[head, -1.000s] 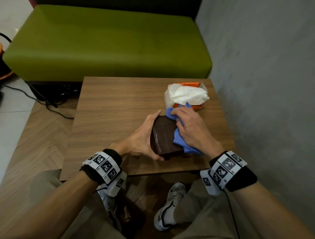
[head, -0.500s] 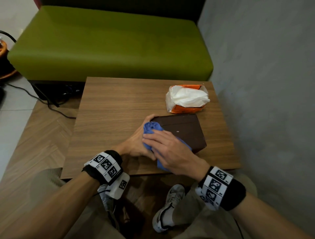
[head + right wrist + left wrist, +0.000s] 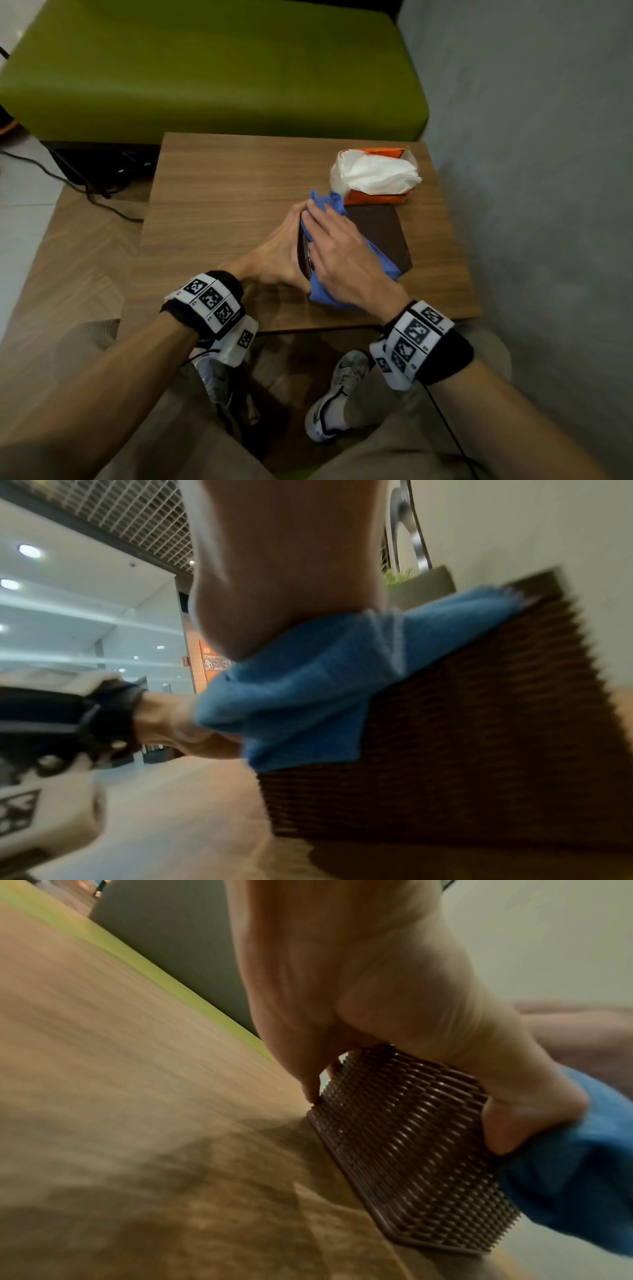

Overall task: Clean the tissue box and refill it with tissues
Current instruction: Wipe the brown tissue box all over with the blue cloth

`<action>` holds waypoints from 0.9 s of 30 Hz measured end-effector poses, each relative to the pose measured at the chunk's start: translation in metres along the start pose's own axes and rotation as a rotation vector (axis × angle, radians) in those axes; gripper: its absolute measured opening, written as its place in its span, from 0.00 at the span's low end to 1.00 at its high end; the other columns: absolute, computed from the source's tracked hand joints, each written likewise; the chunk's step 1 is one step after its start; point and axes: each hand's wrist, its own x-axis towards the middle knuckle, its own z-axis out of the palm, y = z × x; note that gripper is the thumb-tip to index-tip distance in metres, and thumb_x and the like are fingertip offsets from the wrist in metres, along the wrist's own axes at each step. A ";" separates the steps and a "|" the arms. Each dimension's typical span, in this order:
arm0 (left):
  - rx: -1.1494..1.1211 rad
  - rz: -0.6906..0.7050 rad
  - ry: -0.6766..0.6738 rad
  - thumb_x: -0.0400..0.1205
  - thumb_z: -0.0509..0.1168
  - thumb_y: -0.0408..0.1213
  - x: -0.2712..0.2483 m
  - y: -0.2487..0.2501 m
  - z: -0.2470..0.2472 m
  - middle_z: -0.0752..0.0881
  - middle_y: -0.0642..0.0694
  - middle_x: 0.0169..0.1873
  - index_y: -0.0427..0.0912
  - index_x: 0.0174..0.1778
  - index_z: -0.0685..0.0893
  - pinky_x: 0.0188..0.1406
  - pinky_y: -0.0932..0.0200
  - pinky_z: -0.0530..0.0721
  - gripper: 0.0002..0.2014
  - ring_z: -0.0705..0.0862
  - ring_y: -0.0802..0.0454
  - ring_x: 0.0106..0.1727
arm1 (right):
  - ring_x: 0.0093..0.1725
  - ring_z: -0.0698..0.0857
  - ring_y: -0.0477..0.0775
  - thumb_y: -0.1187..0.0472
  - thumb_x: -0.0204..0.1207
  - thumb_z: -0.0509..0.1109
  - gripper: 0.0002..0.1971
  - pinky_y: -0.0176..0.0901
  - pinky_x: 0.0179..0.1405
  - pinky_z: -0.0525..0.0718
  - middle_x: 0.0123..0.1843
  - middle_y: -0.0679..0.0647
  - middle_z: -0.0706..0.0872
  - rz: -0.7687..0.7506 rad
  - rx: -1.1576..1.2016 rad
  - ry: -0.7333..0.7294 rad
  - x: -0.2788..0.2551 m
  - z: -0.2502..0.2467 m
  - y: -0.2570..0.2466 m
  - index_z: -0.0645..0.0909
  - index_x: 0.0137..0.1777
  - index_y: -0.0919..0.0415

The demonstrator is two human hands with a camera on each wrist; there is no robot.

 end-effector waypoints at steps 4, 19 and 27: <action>0.023 -0.009 0.009 0.49 0.84 0.47 0.001 -0.006 -0.002 0.67 0.40 0.75 0.37 0.81 0.53 0.81 0.45 0.68 0.67 0.68 0.47 0.79 | 0.84 0.64 0.59 0.57 0.82 0.50 0.29 0.56 0.82 0.63 0.84 0.61 0.66 -0.068 0.027 -0.054 -0.003 -0.008 0.025 0.66 0.81 0.67; -0.001 -0.033 -0.036 0.51 0.82 0.47 -0.005 -0.012 -0.009 0.67 0.46 0.75 0.47 0.81 0.50 0.80 0.58 0.65 0.65 0.68 0.52 0.78 | 0.70 0.76 0.54 0.65 0.77 0.60 0.21 0.50 0.74 0.72 0.69 0.56 0.83 0.070 0.165 0.177 -0.013 -0.017 0.047 0.79 0.70 0.62; -0.003 -0.068 -0.111 0.53 0.84 0.42 -0.015 -0.025 -0.029 0.64 0.56 0.74 0.51 0.83 0.45 0.76 0.72 0.64 0.67 0.66 0.66 0.76 | 0.43 0.75 0.50 0.71 0.72 0.65 0.04 0.37 0.47 0.74 0.49 0.59 0.76 0.225 0.098 0.446 -0.044 -0.041 0.138 0.79 0.46 0.68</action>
